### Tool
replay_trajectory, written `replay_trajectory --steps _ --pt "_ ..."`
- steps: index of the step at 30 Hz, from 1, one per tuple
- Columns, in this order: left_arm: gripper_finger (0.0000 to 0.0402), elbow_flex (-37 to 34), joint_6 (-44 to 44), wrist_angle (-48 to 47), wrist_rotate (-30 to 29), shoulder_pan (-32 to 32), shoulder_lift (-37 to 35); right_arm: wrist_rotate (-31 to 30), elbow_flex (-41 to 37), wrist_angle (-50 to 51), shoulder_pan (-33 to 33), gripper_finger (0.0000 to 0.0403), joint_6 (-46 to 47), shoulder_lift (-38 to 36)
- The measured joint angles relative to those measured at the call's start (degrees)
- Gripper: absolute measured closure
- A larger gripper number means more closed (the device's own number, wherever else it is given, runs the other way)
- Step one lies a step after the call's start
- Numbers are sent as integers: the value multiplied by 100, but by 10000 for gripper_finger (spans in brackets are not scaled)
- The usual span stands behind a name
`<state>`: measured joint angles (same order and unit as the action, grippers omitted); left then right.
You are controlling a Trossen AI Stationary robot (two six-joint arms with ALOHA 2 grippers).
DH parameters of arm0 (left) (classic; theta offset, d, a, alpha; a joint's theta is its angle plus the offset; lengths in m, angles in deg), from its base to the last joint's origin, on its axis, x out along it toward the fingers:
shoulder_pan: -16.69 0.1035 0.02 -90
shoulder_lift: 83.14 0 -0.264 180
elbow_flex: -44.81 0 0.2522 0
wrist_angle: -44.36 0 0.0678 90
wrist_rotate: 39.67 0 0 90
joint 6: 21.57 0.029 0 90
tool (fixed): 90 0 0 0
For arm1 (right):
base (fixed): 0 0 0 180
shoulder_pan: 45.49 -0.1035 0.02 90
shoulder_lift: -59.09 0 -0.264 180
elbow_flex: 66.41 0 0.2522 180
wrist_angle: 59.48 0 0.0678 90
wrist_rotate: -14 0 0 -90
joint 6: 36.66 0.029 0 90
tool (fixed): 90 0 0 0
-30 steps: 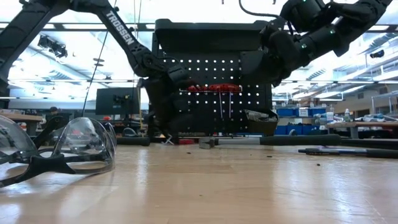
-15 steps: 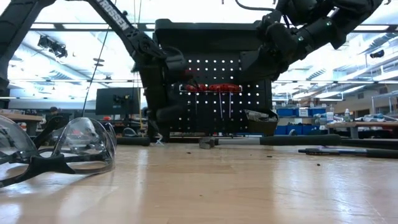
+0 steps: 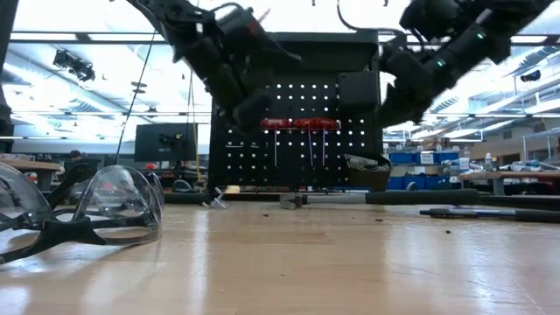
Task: Hang tools onto peg board
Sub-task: Hang the T-shaped metric hex key on the pegboard
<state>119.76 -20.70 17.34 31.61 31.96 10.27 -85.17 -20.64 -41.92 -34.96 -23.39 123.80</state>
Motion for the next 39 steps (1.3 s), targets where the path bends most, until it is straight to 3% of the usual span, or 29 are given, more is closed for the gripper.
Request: replay_trajectory --steps 5,10,15,20,33,39 --pt "401 -347 10 566 -10 -338 -103 -105 -601 474 557 361 458 -467" --pt "401 -743 206 1617 -7 -762 -101 -305 -929 558 1318 323 413 -370" --pt "401 -893 365 2329 -9 -1054 -103 180 -917 232 2227 276 -81 4" --pt "401 -906 517 2521 -15 -1132 -103 885 -899 -699 2984 248 -593 531" --pt "401 -902 678 2509 -37 -1113 -103 1190 -873 -2607 3760 247 -1187 2273" --pt "401 -901 660 2459 -35 -1113 -103 1066 -651 -2545 3840 271 -1207 2403"
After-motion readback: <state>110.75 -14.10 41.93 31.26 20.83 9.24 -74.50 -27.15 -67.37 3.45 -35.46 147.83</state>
